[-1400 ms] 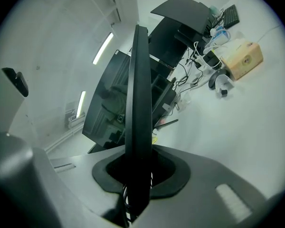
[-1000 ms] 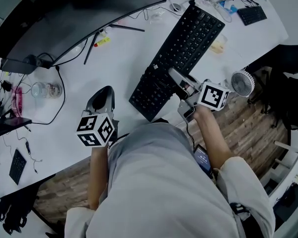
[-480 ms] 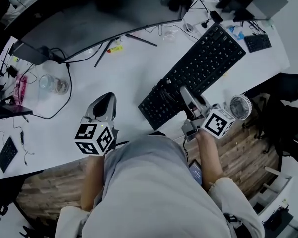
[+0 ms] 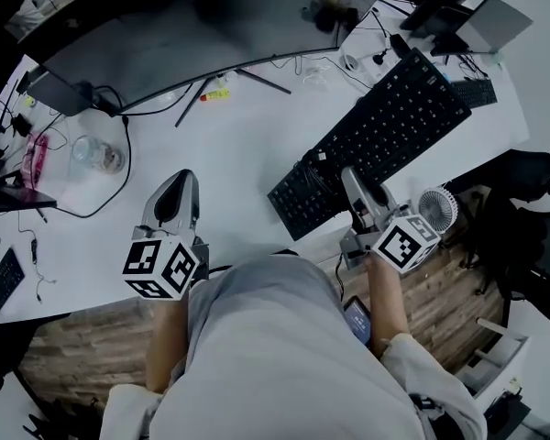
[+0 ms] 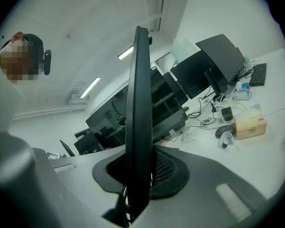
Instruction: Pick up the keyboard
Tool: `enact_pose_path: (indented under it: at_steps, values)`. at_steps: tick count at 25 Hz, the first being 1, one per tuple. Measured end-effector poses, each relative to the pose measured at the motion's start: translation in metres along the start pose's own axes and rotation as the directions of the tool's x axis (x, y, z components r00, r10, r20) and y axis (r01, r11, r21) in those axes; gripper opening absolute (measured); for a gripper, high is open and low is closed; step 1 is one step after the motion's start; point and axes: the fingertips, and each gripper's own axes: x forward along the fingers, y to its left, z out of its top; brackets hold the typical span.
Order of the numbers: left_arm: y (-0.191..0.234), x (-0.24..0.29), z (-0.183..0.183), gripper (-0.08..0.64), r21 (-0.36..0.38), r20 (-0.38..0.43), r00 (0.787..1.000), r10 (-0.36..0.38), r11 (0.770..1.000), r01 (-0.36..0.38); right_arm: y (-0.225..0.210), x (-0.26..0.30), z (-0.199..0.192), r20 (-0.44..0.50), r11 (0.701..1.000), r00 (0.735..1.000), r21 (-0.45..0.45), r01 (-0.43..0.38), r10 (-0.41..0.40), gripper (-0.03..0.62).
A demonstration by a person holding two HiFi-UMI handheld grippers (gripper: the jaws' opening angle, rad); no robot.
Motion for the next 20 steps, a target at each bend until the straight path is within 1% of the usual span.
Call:
enact_pose_path:
  at_steps: [3,9,11,14,17,20]
  values:
    - [-0.006,-0.001,-0.001,0.0,0.024,0.003,1.0,0.004,1.0,-0.004,-0.001,-0.007,0.003,0.007,0.999,1.0,-0.044,0.022,-0.022,0.077]
    - [-0.003,-0.01,0.003,0.0,0.061,0.023,1.0,0.007,0.998,-0.009,0.005,-0.01,0.008,0.01,0.991,0.998,-0.119,0.061,-0.06,0.075]
    - [-0.002,-0.011,0.001,0.0,0.064,0.02,1.0,0.006,0.998,-0.007,0.005,-0.01,0.009,0.02,0.985,0.997,-0.152,0.077,-0.074,0.077]
    - [0.0,-0.011,0.002,0.0,0.047,0.031,1.0,0.005,0.999,-0.007,0.006,-0.011,0.01,0.032,0.975,0.995,-0.2,0.102,-0.098,0.077]
    - [0.004,-0.012,0.003,0.0,0.041,0.038,0.999,0.015,0.999,-0.017,0.005,-0.011,0.012,0.042,0.968,0.993,-0.222,0.116,-0.11,0.077]
    - [0.009,-0.013,0.004,0.0,0.065,0.038,0.998,0.042,0.997,-0.044,0.005,-0.009,0.012,0.057,0.967,0.991,-0.22,0.129,-0.119,0.077]
